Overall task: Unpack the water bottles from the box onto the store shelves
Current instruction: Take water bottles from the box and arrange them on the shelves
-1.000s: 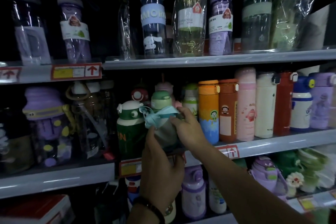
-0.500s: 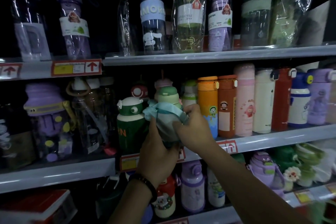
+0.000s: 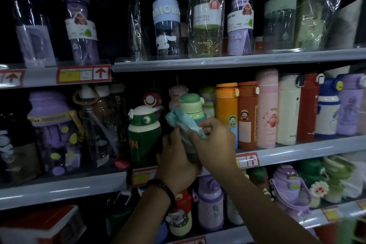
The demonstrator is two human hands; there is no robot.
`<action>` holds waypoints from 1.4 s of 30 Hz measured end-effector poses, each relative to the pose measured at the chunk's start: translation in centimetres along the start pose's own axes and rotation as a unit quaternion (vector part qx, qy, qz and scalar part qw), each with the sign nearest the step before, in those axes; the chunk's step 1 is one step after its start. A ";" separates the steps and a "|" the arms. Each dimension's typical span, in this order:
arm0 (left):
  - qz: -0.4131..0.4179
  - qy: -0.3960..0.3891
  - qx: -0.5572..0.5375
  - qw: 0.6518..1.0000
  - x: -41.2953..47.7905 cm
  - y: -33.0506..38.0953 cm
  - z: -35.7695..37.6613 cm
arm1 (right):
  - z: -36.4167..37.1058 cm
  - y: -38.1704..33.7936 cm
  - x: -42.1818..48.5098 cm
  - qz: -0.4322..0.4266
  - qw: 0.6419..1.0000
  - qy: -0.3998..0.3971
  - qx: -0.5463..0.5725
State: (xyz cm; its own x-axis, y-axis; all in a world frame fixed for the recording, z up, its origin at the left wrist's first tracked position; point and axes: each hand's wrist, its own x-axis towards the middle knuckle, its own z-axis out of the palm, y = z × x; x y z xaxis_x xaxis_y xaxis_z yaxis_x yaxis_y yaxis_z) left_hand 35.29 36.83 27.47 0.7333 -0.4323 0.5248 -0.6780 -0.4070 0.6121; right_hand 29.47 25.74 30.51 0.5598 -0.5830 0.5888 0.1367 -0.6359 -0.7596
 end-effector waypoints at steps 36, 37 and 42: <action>-0.009 0.081 -0.166 0.983 3.1 -0.3 1.8 | -1.8 0.3 0.0 0.090 0.993 -0.076 0.001; -0.009 0.077 -0.171 0.982 3.2 -0.3 1.8 | -1.8 0.4 0.0 0.089 0.994 -0.067 0.004; -0.027 0.069 -0.155 0.985 4.7 -1.3 2.2 | -1.7 0.6 -0.9 0.050 0.998 -0.033 -0.002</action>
State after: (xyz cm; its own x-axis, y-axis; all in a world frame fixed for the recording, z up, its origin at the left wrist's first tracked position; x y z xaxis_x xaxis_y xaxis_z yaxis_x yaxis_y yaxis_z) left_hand 39.53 33.50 27.85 0.7822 -0.2947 0.5489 -0.6055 -0.1524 0.7811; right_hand 27.70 25.03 30.04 0.6229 -0.6090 0.4910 0.0748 -0.5784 -0.8123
